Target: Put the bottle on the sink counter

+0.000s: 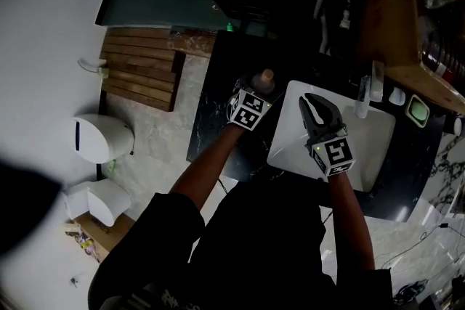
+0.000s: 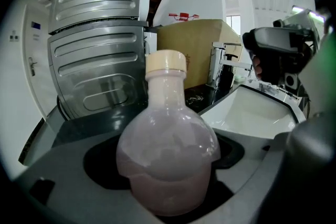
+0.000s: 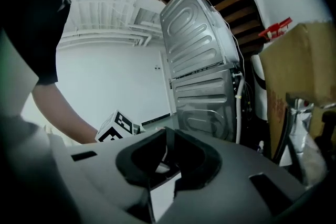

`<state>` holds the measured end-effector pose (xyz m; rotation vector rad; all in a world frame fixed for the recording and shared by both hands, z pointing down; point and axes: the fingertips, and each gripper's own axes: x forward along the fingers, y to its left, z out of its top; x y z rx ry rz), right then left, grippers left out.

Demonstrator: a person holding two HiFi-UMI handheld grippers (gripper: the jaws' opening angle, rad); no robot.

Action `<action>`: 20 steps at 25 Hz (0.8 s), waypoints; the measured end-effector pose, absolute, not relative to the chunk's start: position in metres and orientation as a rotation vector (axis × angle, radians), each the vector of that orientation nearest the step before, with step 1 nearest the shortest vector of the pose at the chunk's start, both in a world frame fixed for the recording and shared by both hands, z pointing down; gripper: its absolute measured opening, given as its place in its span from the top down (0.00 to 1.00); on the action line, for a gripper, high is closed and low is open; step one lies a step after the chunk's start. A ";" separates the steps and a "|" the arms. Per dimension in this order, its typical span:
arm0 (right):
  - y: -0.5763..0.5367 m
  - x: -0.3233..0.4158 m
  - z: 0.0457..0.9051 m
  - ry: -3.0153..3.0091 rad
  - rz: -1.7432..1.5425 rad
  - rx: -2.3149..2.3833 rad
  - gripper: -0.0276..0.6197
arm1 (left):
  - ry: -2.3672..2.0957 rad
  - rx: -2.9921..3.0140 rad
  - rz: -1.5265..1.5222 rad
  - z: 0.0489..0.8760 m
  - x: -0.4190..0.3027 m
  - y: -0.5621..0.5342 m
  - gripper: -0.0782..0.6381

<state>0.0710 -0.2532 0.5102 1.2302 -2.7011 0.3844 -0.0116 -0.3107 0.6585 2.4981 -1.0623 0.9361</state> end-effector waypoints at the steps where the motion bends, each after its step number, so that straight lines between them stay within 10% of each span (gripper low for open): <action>1: -0.258 0.067 0.515 -2.723 0.426 1.206 0.89 | -1.060 2.500 0.932 0.658 -0.011 -0.311 0.33; 20: -0.297 -0.015 0.557 -2.855 0.582 0.810 0.72 | -1.042 2.543 0.948 0.654 -0.008 -0.307 0.33</action>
